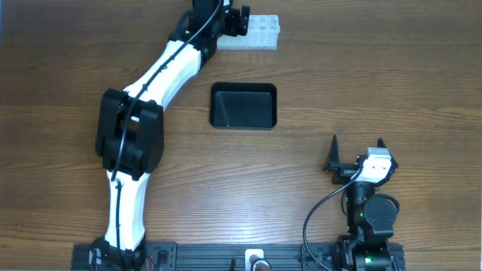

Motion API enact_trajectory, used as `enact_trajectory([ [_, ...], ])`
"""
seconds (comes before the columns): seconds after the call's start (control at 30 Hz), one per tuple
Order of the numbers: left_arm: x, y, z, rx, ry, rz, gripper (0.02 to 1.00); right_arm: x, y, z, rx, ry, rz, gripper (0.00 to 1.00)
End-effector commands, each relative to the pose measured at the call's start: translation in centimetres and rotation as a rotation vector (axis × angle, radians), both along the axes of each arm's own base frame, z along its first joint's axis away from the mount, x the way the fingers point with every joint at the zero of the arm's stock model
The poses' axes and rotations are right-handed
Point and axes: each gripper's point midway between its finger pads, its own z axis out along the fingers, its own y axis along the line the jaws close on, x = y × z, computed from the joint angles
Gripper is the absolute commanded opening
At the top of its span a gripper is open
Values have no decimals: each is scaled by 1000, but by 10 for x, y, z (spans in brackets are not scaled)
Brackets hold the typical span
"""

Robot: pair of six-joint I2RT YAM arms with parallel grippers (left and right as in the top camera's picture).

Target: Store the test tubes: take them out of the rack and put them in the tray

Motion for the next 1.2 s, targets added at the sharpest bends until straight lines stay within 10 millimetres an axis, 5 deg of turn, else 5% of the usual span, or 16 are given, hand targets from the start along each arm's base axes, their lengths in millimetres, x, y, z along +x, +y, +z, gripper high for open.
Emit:
enact_trajectory([
  [0.03,3,-2,-10,8,1,-23,965,0,-1,-4,3,9,-3,991],
  [0.3,6,-5,-21,5,-1,-31,945,0,-1,-4,3,9,-3,991],
  [0.63,8,-9,-19,-11,-18,-49,733,0,-1,-4,3,9,-3,993],
  [1.2,2,-25,-19,-11,-20,-113,509,0,-1,-4,3,9,-3,993],
])
